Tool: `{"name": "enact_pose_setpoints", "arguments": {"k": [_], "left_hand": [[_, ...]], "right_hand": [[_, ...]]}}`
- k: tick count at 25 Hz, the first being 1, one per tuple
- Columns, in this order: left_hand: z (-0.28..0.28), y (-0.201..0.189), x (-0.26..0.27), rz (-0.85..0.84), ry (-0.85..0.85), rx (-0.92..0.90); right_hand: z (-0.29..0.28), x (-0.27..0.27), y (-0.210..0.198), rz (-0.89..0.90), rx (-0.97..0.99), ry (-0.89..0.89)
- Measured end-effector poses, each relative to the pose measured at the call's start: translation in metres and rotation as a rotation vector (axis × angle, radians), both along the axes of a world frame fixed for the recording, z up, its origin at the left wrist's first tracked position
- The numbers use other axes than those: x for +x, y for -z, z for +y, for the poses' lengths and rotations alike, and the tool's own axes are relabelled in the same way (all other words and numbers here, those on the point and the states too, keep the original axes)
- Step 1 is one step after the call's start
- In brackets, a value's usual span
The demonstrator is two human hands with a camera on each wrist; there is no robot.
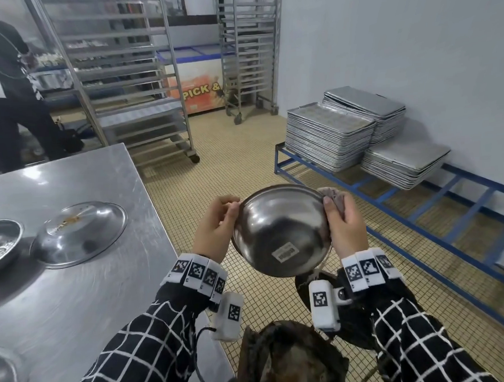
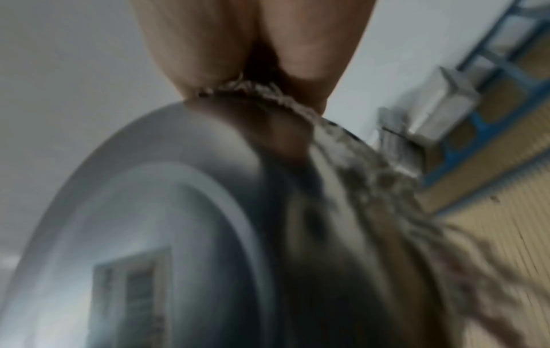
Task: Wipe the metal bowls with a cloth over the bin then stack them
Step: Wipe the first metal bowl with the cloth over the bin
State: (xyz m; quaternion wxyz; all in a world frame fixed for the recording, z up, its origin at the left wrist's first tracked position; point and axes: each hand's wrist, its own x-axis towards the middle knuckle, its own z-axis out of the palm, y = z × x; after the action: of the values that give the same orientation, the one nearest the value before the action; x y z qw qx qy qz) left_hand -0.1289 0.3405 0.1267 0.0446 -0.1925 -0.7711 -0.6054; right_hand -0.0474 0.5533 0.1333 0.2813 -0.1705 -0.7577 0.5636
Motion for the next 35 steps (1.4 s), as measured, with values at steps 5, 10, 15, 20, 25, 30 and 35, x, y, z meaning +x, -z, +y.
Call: {"name": "enact_pose_setpoints", "arguments": {"k": [5, 10, 15, 20, 25, 30, 35], "left_hand": [[0.016, -0.014, 0.011, 0.025, 0.165, -0.284], [0.022, -0.019, 0.010, -0.022, 0.021, -0.220], [0.029, -0.022, 0.011, -0.097, -0.012, -0.130], [0.027, -0.023, 0.012, -0.135, 0.020, -0.075], [0.027, -0.023, 0.010, -0.173, -0.048, -0.064], [0.037, -0.028, 0.016, -0.084, 0.016, -0.156], [0.032, -0.022, 0.011, -0.125, 0.013, -0.029]], "right_hand": [[0.001, -0.010, -0.014, 0.058, 0.506, -0.224], [-0.016, -0.013, -0.004, 0.182, 0.573, -0.097], [-0.054, 0.003, 0.018, 0.246, 0.791, -0.001], [-0.034, 0.003, 0.020, 0.132, 0.373, 0.116], [-0.029, 0.013, 0.030, 0.066, 0.308, 0.104], [-0.055, 0.009, 0.022, 0.162, 0.650, -0.038], [-0.034, 0.000, 0.013, 0.106, 0.259, 0.121]]}}
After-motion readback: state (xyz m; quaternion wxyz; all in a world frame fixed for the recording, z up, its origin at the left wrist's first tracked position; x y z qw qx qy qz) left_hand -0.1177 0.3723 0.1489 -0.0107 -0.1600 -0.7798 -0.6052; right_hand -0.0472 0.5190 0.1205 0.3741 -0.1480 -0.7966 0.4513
